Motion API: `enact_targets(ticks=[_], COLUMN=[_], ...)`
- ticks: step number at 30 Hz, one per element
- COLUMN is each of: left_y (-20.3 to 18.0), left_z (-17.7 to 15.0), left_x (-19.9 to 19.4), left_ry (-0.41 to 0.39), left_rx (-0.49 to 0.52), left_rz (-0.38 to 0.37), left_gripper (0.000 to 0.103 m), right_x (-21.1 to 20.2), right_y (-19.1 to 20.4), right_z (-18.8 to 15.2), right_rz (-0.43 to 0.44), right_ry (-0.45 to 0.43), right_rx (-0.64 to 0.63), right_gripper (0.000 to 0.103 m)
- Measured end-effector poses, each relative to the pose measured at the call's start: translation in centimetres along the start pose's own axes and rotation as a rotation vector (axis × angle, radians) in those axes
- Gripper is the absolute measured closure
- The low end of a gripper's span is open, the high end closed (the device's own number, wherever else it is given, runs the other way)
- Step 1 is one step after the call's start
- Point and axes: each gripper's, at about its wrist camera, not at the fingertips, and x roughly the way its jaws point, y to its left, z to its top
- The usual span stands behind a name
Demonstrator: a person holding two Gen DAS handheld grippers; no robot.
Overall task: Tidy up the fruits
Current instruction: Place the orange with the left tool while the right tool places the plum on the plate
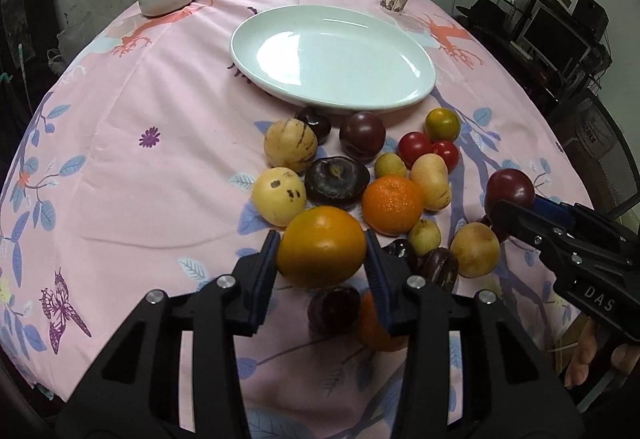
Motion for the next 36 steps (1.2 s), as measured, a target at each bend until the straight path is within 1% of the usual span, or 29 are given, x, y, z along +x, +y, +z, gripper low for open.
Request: enact_targets(ticks=[4, 8, 11, 13, 15, 17, 19, 22, 24, 26, 28, 30, 32, 34, 36], left_y=[0.5, 0.5, 0.4, 0.4, 0.5, 0.8, 1.2, 1.6, 1.9, 2.5, 2.9, 2.8, 2.7, 3.0, 3.5], left_z=[0.7, 1.8, 3.5, 5.3, 7.7, 10.9, 14.4, 18.8, 21.1, 22.7, 23.4, 23.8, 23.9, 24.3, 24.6], left_x=[-0.7, -1.3, -1.4, -1.2, -0.9, -0.1, 1.6, 5.3, 8.6, 11.2, 13.1, 14.3, 15.2, 16.0, 16.5], left_ry=[-0.011, -0.041, -0.056, -0.066, -0.071, -0.081, -0.083, -0.069, -0.032, 0.005, 0.030, 0.043, 0.053, 0.065, 0.070], left_rx=[0.000, 0.013, 0.032, 0.055, 0.064, 0.056, 0.046, 0.021, 0.005, -0.020, -0.041, -0.033, -0.027, -0.035, -0.057], left_rz=[-0.019, -0.008, 0.011, 0.033, 0.038, 0.045, 0.055, 0.080, 0.105, 0.108, 0.098, 0.095, 0.101, 0.106, 0.099], left_gripper=[0.061, 0.061, 0.061, 0.061, 0.061, 0.060, 0.060, 0.060, 0.060, 0.060, 0.060, 0.060, 0.061, 0.061, 0.056], right_x=[-0.1, 0.1, 0.5, 0.7, 1.1, 2.0, 3.4, 7.3, 10.9, 13.9, 16.1, 17.9, 19.1, 20.1, 20.7], right_y=[0.5, 1.1, 1.4, 1.4, 1.3, 1.0, 0.4, -0.9, -1.9, -2.8, -3.2, -3.2, -3.1, -3.3, -3.5], right_z=[0.9, 2.0, 2.9, 4.0, 5.6, 8.1, 11.1, 15.6, 17.9, 19.6, 20.7, 21.5, 21.8, 22.0, 22.0], right_rz=[0.015, 0.028, 0.019, 0.006, -0.009, -0.020, -0.012, -0.011, -0.004, 0.008, -0.011, -0.025, -0.021, -0.034, -0.035], right_ry=[-0.019, -0.027, -0.028, -0.035, -0.041, -0.054, -0.064, -0.026, 0.036, 0.086, 0.119, 0.149, 0.174, 0.202, 0.216], right_rx=[-0.009, -0.031, -0.053, -0.069, -0.089, -0.106, -0.106, -0.100, -0.086, -0.064, -0.062, -0.088, -0.095, -0.081, -0.064], right_gripper=[0.065, 0.065, 0.065, 0.065, 0.065, 0.065, 0.065, 0.065, 0.065, 0.065, 0.065, 0.065, 0.064, 0.063, 0.063])
